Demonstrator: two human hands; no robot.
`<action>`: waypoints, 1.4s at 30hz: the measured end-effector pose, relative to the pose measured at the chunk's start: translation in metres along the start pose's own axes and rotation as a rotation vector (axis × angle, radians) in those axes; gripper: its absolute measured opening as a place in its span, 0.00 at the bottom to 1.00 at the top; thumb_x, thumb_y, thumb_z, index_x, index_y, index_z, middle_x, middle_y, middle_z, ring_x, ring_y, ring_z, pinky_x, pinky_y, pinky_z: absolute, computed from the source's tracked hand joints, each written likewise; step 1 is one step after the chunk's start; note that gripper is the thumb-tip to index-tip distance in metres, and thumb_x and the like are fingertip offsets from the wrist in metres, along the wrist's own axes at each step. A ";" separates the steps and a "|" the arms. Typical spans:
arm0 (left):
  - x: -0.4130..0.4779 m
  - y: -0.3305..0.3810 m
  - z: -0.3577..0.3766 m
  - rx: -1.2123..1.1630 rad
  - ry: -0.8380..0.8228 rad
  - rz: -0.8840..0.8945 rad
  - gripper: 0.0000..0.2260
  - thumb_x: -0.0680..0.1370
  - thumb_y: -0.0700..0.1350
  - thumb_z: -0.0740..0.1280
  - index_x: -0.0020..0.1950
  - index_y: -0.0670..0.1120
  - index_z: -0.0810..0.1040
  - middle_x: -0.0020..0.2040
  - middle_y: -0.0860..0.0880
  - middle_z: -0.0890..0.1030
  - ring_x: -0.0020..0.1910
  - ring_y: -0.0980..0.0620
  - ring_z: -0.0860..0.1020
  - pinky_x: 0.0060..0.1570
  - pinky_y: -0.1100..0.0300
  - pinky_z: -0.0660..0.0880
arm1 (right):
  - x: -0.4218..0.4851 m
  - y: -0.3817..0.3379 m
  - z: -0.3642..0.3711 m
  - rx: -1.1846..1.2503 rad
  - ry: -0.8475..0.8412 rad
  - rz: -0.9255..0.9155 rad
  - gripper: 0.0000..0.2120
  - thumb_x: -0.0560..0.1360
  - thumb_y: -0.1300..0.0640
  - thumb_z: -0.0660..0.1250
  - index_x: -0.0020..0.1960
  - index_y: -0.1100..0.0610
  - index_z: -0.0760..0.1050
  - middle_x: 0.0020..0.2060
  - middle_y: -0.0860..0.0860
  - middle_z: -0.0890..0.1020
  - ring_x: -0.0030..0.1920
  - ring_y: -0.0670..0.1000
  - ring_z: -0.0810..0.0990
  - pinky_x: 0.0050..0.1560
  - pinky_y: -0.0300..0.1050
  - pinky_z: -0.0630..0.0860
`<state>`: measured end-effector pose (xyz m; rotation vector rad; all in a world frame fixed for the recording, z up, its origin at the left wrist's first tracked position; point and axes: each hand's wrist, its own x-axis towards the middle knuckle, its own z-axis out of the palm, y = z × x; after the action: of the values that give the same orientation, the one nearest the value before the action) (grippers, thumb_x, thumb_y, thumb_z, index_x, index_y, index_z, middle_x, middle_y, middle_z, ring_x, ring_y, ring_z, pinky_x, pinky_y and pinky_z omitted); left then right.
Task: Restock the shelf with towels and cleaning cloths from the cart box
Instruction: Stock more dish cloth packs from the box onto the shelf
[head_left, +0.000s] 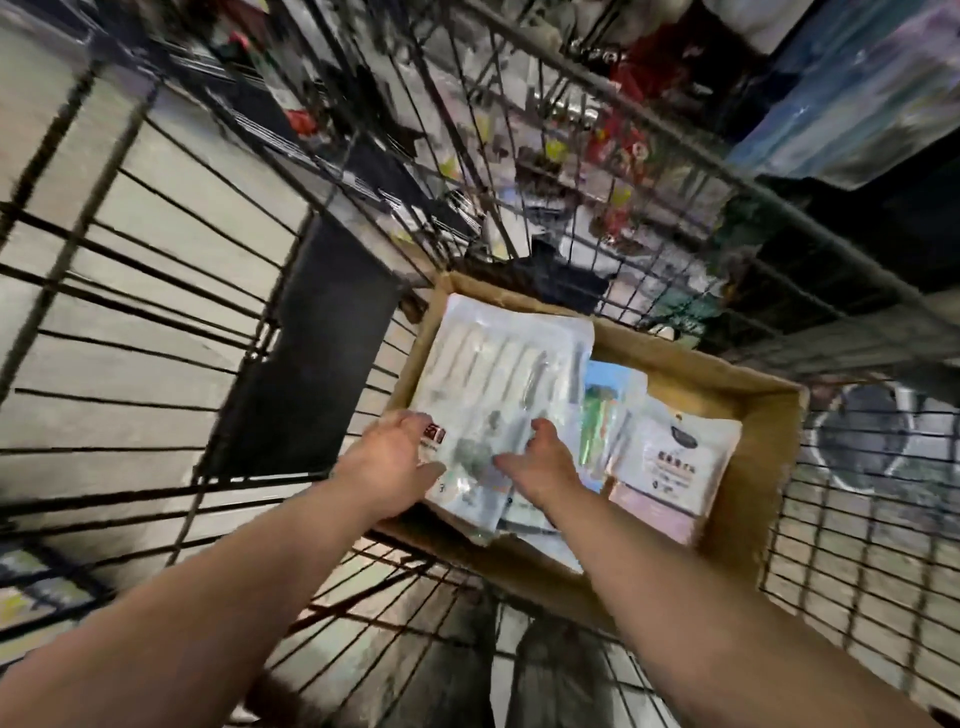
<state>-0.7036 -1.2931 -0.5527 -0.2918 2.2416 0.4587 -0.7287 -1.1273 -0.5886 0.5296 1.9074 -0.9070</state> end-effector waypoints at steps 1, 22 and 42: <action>0.005 -0.003 0.002 -0.009 -0.016 0.000 0.28 0.77 0.52 0.65 0.74 0.49 0.61 0.75 0.48 0.61 0.72 0.46 0.64 0.69 0.56 0.63 | 0.003 -0.002 0.006 0.083 0.035 0.027 0.34 0.75 0.58 0.67 0.74 0.58 0.54 0.67 0.58 0.70 0.63 0.58 0.74 0.51 0.42 0.71; 0.061 0.021 0.026 -0.421 -0.149 -0.275 0.25 0.72 0.48 0.72 0.66 0.48 0.67 0.63 0.46 0.75 0.61 0.45 0.74 0.62 0.49 0.72 | -0.018 0.091 -0.093 0.437 0.426 0.020 0.13 0.75 0.56 0.67 0.58 0.51 0.70 0.53 0.53 0.80 0.53 0.57 0.80 0.58 0.60 0.76; 0.046 0.037 0.025 -1.042 -0.131 -0.319 0.10 0.75 0.36 0.69 0.52 0.46 0.74 0.49 0.44 0.81 0.46 0.43 0.80 0.42 0.50 0.78 | -0.032 0.089 -0.090 0.340 0.425 -0.002 0.21 0.74 0.60 0.68 0.66 0.60 0.69 0.53 0.52 0.77 0.52 0.51 0.75 0.52 0.45 0.72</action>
<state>-0.7294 -1.2517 -0.5941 -1.0845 1.6028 1.3859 -0.7038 -1.0011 -0.5667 0.9872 2.1353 -1.2020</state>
